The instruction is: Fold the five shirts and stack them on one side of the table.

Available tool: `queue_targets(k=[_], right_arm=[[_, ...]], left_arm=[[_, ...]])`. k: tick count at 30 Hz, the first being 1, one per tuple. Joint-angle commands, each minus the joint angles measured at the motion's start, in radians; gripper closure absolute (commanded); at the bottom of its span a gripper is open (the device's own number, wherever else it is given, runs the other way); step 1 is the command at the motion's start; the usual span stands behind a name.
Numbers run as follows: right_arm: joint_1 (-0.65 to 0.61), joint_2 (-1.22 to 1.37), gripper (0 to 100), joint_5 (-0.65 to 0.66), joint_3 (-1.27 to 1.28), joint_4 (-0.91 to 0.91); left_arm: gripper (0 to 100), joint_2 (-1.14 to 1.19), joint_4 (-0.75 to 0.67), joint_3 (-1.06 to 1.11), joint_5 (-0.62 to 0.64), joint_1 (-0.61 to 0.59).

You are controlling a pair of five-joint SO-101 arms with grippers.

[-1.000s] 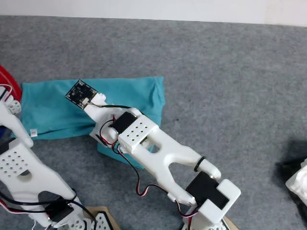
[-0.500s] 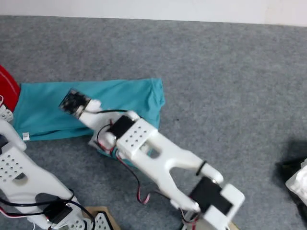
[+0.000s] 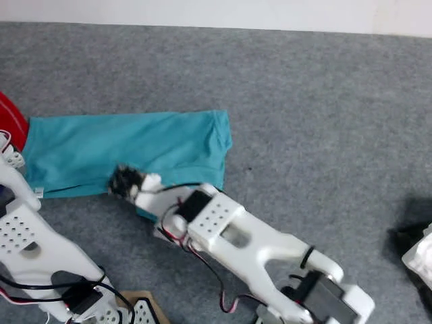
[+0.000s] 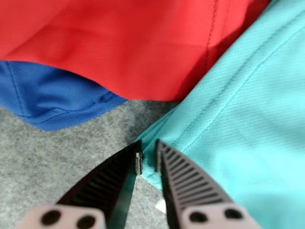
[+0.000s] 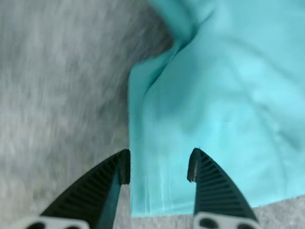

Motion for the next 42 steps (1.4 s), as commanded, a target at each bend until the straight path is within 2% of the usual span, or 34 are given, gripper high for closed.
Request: queue_targets(k=[1,3,8,12,15,21,29,34,42], right_arm=[[0.001,-0.124,79.3,0.1,0.064,-0.015],[0.013,-0.156,76.5,0.129,0.096,-0.015],[0.016,-0.163,56.7,0.196,0.199,-0.025],[0.027,-0.163,58.5,0.206,0.228,-0.047],[0.031,-0.16,61.4,0.206,0.239,-0.087],[0.053,-0.162,61.8,0.206,0.272,-0.147],[0.054,-0.162,61.8,0.206,0.278,-0.147],[0.054,-0.16,61.8,0.206,0.283,-0.147],[0.081,-0.16,61.8,0.207,0.328,-0.165]], left_arm=[[91,-0.018,0.005,-0.054,-0.002,0.021],[91,-0.018,0.041,-0.084,-0.002,0.021],[91,-0.018,0.135,-0.179,-0.008,0.021],[90,-0.018,0.204,-0.272,-0.008,0.036],[90,-0.019,0.276,-0.34,-0.052,0.062],[91,-0.12,0.279,-0.277,-0.061,0.093],[91,-0.39,0.258,0.067,-0.064,0.131],[91,-0.533,0.137,0.344,-0.064,0.136],[91,-0.699,-0.141,0.771,-0.064,0.13]])
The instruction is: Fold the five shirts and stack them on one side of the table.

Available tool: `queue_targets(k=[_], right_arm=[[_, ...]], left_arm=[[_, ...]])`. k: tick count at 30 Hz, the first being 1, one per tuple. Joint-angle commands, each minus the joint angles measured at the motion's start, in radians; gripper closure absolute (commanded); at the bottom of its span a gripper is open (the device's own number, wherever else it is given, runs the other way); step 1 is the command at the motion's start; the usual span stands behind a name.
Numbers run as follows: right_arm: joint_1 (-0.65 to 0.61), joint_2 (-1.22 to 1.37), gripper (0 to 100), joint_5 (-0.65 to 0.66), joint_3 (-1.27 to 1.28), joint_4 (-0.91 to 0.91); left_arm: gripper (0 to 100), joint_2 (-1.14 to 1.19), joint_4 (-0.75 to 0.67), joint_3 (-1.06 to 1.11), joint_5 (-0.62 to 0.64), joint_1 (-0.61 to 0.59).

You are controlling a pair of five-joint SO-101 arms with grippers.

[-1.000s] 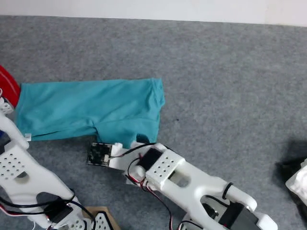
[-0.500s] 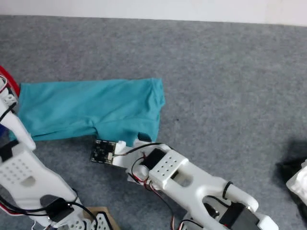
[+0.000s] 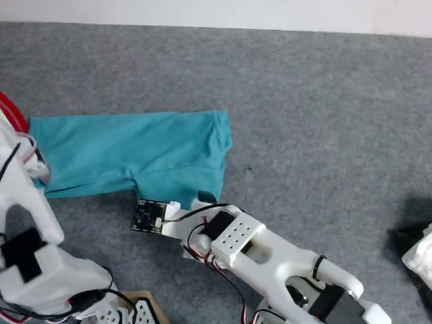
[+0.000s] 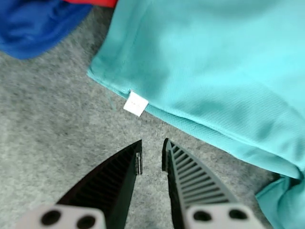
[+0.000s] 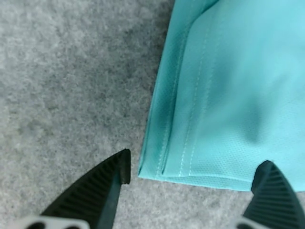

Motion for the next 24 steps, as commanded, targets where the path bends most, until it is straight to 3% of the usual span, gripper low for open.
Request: queue_targets(k=[1,9,18,24], right_arm=[[0.045,-0.031,61.8,0.017,0.021,-0.065],[0.094,-0.031,62.3,0.017,0.067,-0.165],[0.101,-0.033,94.6,-0.015,0.071,-0.229],[0.12,-0.044,99.1,-0.061,0.065,-0.226]], left_arm=[[91,-0.097,-0.163,0.203,-0.006,0.013],[91,-0.105,-0.324,0.357,0.002,0.002],[91,-0.105,-0.354,0.355,0.002,-0.068],[91,-0.105,-0.367,0.357,0.002,-0.087]])
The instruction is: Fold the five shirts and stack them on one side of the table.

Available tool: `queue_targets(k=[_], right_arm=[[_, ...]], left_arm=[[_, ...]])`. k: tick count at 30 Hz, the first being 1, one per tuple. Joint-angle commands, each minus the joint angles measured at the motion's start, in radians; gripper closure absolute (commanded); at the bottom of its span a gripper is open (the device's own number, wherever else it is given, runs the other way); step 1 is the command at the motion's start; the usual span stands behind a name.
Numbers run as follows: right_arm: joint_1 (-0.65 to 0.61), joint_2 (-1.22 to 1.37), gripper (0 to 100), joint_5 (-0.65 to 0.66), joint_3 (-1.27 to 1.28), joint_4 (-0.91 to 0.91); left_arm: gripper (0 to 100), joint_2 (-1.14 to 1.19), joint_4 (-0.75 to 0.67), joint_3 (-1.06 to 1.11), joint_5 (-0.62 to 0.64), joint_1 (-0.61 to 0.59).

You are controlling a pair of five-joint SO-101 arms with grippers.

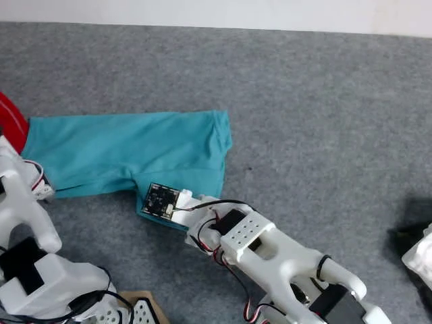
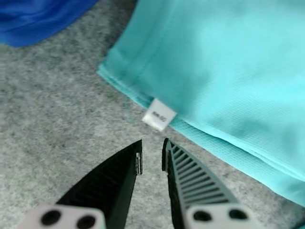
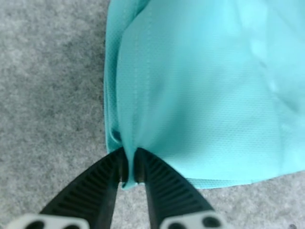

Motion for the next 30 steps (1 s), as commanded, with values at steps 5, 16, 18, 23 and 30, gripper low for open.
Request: queue_targets(k=[5,16,18,23,30], right_arm=[[0.114,-0.038,99.1,-0.018,-0.099,-0.01],[0.151,-0.024,99.1,-0.089,-0.378,0.082],[0.165,0.001,99.1,-0.089,-0.427,0.077],[0.243,0.213,99.1,-0.089,-0.661,0.079],[0.308,0.499,99.1,-0.126,-0.926,0.079]], left_arm=[[91,-0.047,-0.017,0.004,0.002,-0.013],[91,-0.048,-0.031,0.004,0.002,-0.013],[91,-0.048,-0.034,0.004,0.002,-0.019],[91,-0.048,-0.048,0.002,0.002,-0.03],[91,-0.048,-0.064,0.007,0.0,-0.03]])
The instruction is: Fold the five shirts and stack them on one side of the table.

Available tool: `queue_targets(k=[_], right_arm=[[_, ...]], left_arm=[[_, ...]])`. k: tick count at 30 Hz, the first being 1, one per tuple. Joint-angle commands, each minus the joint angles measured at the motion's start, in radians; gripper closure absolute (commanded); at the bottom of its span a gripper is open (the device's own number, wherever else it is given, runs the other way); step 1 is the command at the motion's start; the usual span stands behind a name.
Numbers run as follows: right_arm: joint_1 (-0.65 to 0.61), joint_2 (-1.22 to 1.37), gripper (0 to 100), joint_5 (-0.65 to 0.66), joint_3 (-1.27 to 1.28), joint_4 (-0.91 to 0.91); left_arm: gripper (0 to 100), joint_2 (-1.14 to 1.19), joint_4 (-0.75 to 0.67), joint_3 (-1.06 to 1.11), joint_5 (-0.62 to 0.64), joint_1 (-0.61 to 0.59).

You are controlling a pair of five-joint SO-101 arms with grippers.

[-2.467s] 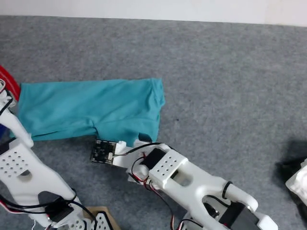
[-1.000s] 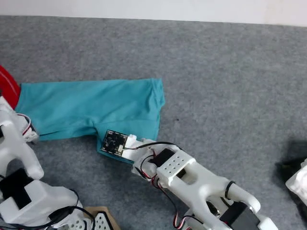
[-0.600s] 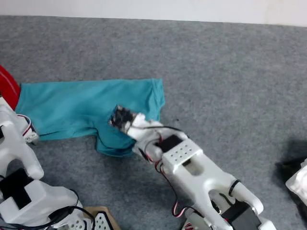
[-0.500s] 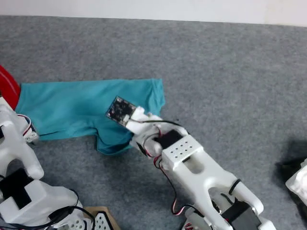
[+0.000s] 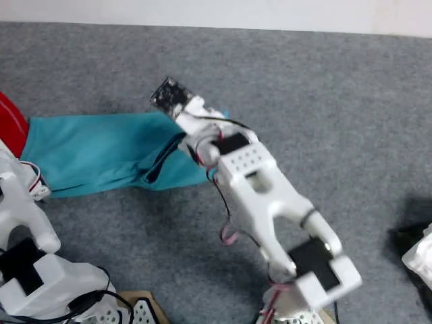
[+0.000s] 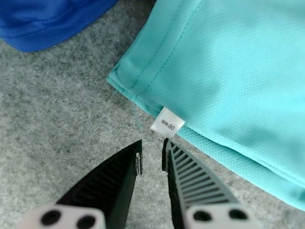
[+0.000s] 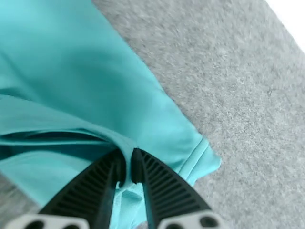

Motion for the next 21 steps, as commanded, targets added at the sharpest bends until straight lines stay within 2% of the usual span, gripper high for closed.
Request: queue_targets(k=[1,11,16,18,21], right_arm=[[0.044,0.079,99.1,-0.044,-0.163,0.002],[0.076,0.268,97.4,-0.051,-0.305,0.004],[0.038,0.291,70.3,-0.048,-0.298,0.048],[0.03,0.272,71.7,-0.051,-0.311,0.11],[0.027,0.16,83.3,-0.124,-0.318,0.189]], left_arm=[[91,-0.048,-0.031,-0.001,0.0,-0.012],[91,-0.042,-0.031,0.001,0.0,-0.012],[91,-0.041,-0.037,0.001,0.0,-0.012],[91,-0.041,-0.037,0.001,0.0,-0.012],[91,-0.041,-0.037,0.002,-0.002,-0.013]])
